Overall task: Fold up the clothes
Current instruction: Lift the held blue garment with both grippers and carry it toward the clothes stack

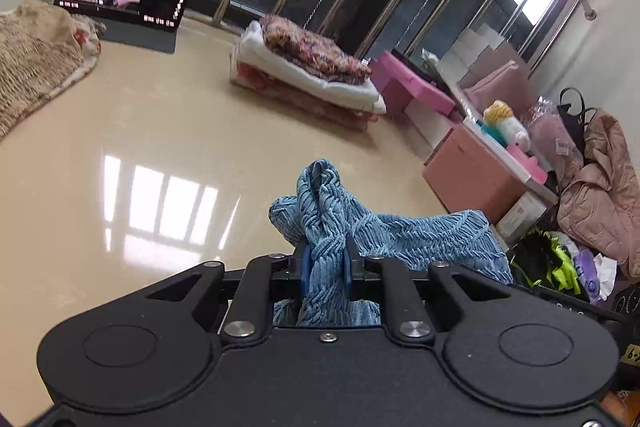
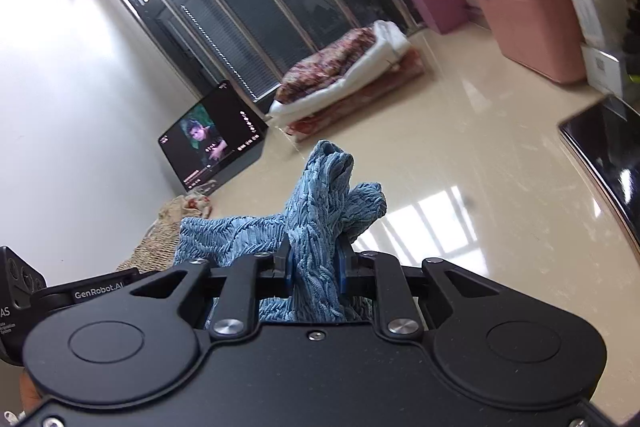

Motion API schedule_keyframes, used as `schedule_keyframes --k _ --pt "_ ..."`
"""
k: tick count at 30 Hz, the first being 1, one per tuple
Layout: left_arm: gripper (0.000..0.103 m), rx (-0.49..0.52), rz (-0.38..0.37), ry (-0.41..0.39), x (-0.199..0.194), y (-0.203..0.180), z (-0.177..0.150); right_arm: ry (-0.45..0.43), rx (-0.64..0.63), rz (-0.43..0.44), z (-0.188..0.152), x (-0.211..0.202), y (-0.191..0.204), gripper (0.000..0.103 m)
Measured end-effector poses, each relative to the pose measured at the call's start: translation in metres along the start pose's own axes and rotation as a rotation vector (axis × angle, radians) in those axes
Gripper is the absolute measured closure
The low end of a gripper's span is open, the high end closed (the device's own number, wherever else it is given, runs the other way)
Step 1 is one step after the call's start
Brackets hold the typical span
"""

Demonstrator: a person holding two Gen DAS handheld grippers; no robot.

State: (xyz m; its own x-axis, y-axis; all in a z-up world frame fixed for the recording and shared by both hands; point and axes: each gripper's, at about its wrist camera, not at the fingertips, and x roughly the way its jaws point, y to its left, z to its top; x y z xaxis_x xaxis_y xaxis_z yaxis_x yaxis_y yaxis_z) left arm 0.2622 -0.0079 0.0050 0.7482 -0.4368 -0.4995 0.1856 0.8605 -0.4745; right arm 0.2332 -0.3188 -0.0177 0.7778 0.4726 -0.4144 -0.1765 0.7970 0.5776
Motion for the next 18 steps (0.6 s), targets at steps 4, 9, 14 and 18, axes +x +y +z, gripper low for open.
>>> schedule_keyframes --k 4,9,14,18 --pt "0.088 0.019 -0.011 -0.031 -0.010 -0.004 0.015 -0.015 -0.034 0.017 0.010 -0.001 0.015 0.083" --pt "0.088 0.080 -0.015 -0.084 -0.021 -0.018 0.046 -0.047 -0.095 0.041 0.034 0.000 0.036 0.083" --pt "0.087 0.142 -0.017 -0.140 -0.021 -0.036 0.087 -0.091 -0.162 0.065 0.072 0.005 0.058 0.083" --pt "0.088 0.175 -0.022 -0.173 -0.005 -0.045 0.123 -0.135 -0.203 0.078 0.110 0.018 0.071 0.083"
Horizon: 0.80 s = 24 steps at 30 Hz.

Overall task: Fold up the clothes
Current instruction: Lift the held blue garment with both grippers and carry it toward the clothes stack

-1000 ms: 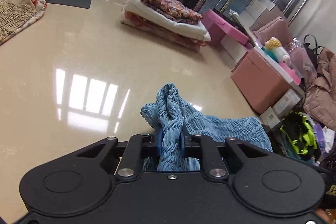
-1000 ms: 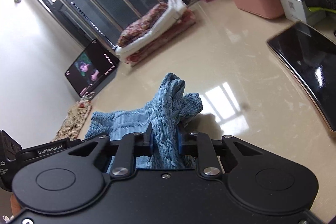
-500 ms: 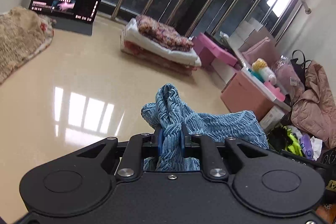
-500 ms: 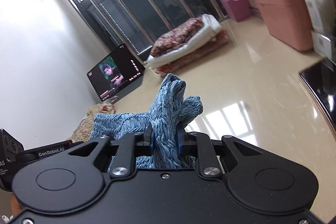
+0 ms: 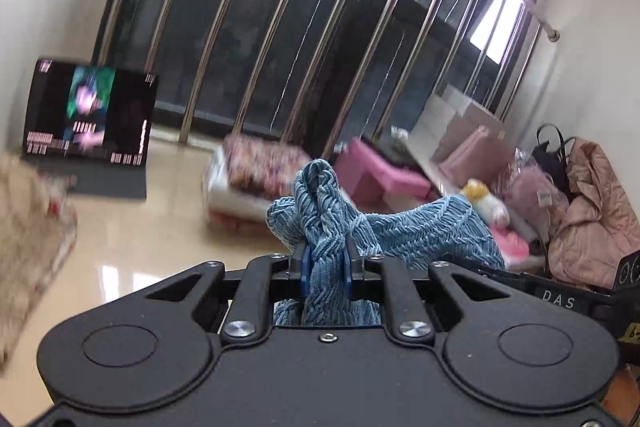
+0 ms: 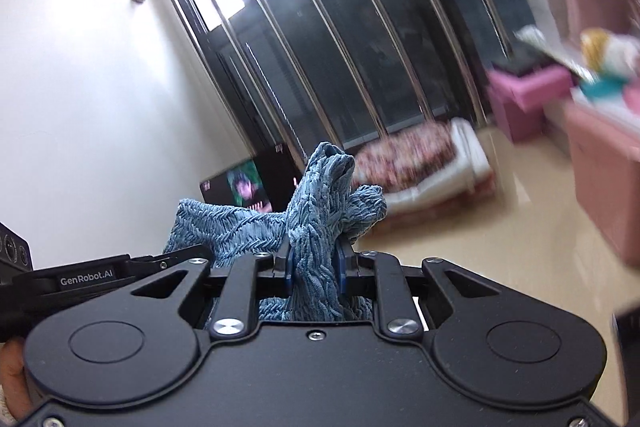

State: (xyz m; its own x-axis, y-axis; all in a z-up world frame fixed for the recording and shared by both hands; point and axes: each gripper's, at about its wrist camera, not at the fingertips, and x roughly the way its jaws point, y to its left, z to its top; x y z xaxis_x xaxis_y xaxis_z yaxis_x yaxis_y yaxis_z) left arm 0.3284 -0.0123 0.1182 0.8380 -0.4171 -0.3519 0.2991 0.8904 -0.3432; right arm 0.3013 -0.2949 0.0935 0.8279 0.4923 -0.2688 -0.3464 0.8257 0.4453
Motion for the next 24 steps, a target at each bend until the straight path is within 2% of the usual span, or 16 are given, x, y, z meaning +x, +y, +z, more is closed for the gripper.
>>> schedule_keyframes --k 8,15,21,24 --pt "0.088 -0.003 -0.004 -0.023 0.089 0.016 0.072 -0.037 -0.010 -0.004 0.079 0.087 -0.016 0.083" --pt "0.088 -0.041 0.000 -0.029 0.187 0.037 0.134 -0.039 -0.010 -0.030 0.143 0.185 -0.057 0.083" --pt "0.088 -0.047 0.031 0.047 0.279 0.067 0.141 0.005 0.054 -0.044 0.163 0.266 -0.108 0.083" --pt "0.088 -0.112 0.042 0.110 0.321 0.093 0.129 0.051 0.125 -0.040 0.154 0.304 -0.141 0.083"
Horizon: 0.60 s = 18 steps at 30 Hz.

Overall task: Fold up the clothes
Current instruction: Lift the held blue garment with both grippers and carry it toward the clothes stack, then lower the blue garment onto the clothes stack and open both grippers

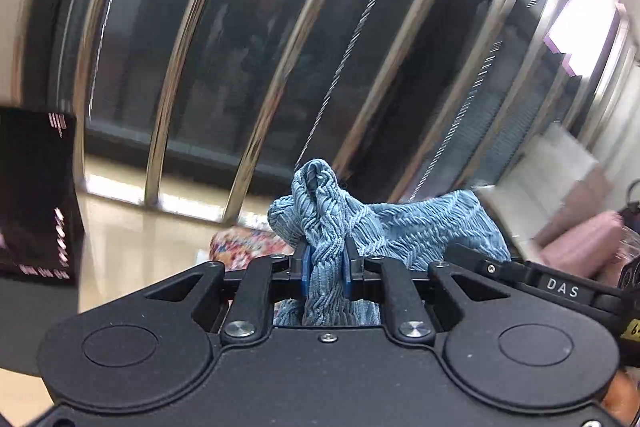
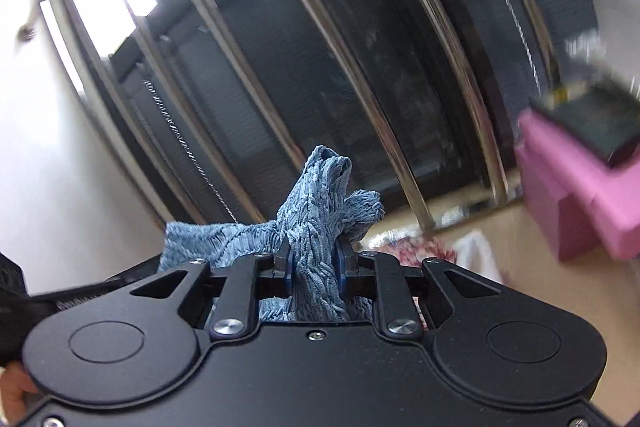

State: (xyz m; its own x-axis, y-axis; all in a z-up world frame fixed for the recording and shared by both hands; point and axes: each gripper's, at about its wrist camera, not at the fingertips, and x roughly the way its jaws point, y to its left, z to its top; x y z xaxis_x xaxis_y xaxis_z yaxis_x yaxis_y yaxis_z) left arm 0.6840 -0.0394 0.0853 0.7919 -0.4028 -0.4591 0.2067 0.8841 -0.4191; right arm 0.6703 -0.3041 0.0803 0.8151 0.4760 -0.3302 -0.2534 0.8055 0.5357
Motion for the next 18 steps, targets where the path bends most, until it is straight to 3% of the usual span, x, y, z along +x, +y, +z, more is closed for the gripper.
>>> schedule_keyframes --k 5,8,12,14,16,17,18 --pt "0.088 -0.061 0.045 0.088 0.049 0.037 -0.024 0.118 0.090 -0.056 -0.024 0.056 -0.046 0.083" --pt "0.087 -0.099 0.019 0.084 0.054 0.054 -0.031 0.121 0.133 -0.054 -0.037 0.068 -0.068 0.083" --pt "0.075 -0.118 0.005 0.075 0.053 0.063 -0.033 0.122 0.162 -0.033 -0.048 0.073 -0.083 0.077" --pt "0.041 -0.130 0.025 0.040 0.047 0.064 -0.029 0.106 0.153 -0.040 -0.048 0.069 -0.083 0.064" --pt "0.014 -0.135 0.085 -0.070 0.028 0.061 -0.024 0.040 0.104 -0.071 -0.042 0.054 -0.072 0.046" --pt "0.008 -0.122 0.097 -0.148 0.015 0.057 -0.023 -0.006 0.068 -0.089 -0.038 0.045 -0.065 0.039" --pt "0.008 -0.095 0.091 -0.208 0.005 0.053 -0.022 -0.060 0.022 -0.104 -0.037 0.036 -0.056 0.039"
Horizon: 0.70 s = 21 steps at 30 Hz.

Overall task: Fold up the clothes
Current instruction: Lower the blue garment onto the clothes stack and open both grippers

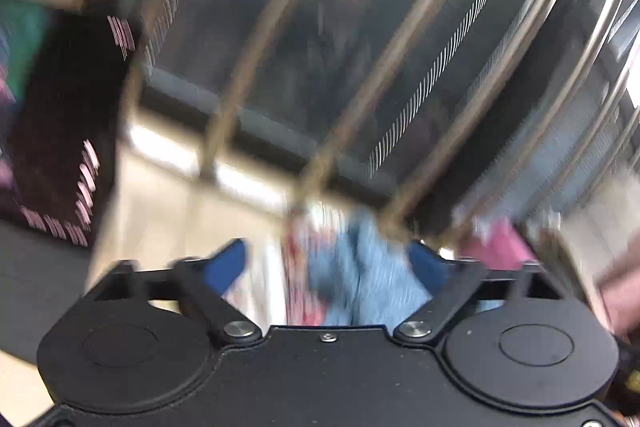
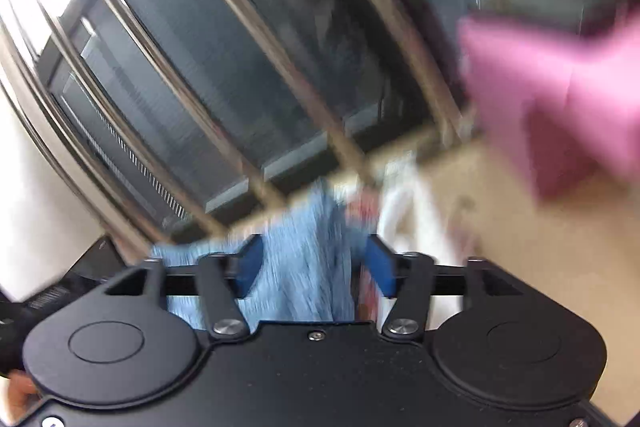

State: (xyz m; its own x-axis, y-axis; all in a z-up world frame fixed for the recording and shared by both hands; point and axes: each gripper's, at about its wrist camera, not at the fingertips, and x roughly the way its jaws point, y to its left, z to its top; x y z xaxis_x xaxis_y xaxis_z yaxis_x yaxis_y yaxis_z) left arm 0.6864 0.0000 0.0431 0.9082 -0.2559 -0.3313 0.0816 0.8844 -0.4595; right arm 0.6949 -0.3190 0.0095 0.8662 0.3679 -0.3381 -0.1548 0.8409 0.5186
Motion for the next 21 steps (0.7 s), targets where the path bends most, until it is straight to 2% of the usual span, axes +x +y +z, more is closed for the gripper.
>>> schedule_keyframes --k 3,4,5,6,7,8,10,12,13,14,17,19,21 --pt "0.020 0.086 -0.030 -0.051 -0.012 -0.019 -0.001 -0.142 -0.140 -0.009 0.002 -0.027 0.030 0.040" --pt "0.031 0.106 -0.041 -0.043 -0.011 -0.027 -0.003 -0.143 -0.174 -0.004 -0.001 -0.027 0.039 0.044" --pt "0.046 0.125 -0.050 -0.024 -0.007 -0.034 -0.006 -0.131 -0.198 -0.002 -0.003 -0.023 0.046 0.057" --pt "0.055 0.142 -0.041 0.005 0.000 -0.040 -0.010 -0.116 -0.219 -0.002 -0.006 -0.018 0.053 0.066" --pt "0.071 0.159 -0.023 0.038 0.007 -0.045 -0.014 -0.094 -0.232 -0.010 -0.010 -0.010 0.056 0.078" --pt "0.077 0.168 0.009 0.069 0.015 -0.048 -0.017 -0.072 -0.237 -0.026 -0.014 -0.002 0.058 0.078" --pt "0.079 0.158 0.068 0.097 0.026 -0.044 -0.025 -0.038 -0.245 -0.078 -0.024 0.015 0.057 0.080" --pt "0.080 0.150 0.094 0.097 0.032 -0.035 -0.032 -0.017 -0.226 -0.122 -0.032 0.027 0.047 0.082" --pt "0.080 0.149 0.102 0.097 0.036 -0.031 -0.035 -0.006 -0.205 -0.133 -0.033 0.031 0.040 0.086" --pt "0.080 0.139 0.091 0.101 0.037 -0.025 -0.037 0.008 -0.174 -0.131 -0.032 0.033 0.032 0.091" --pt "0.080 0.118 0.040 0.106 0.037 -0.016 -0.036 0.049 -0.087 -0.127 -0.029 0.039 0.011 0.092" --pt "0.079 0.113 0.026 0.102 0.035 -0.016 -0.033 0.053 -0.081 -0.119 -0.030 0.039 0.008 0.092" --pt "0.069 0.085 0.004 0.102 0.027 -0.016 -0.026 0.036 -0.080 -0.107 -0.027 0.034 0.011 0.085"
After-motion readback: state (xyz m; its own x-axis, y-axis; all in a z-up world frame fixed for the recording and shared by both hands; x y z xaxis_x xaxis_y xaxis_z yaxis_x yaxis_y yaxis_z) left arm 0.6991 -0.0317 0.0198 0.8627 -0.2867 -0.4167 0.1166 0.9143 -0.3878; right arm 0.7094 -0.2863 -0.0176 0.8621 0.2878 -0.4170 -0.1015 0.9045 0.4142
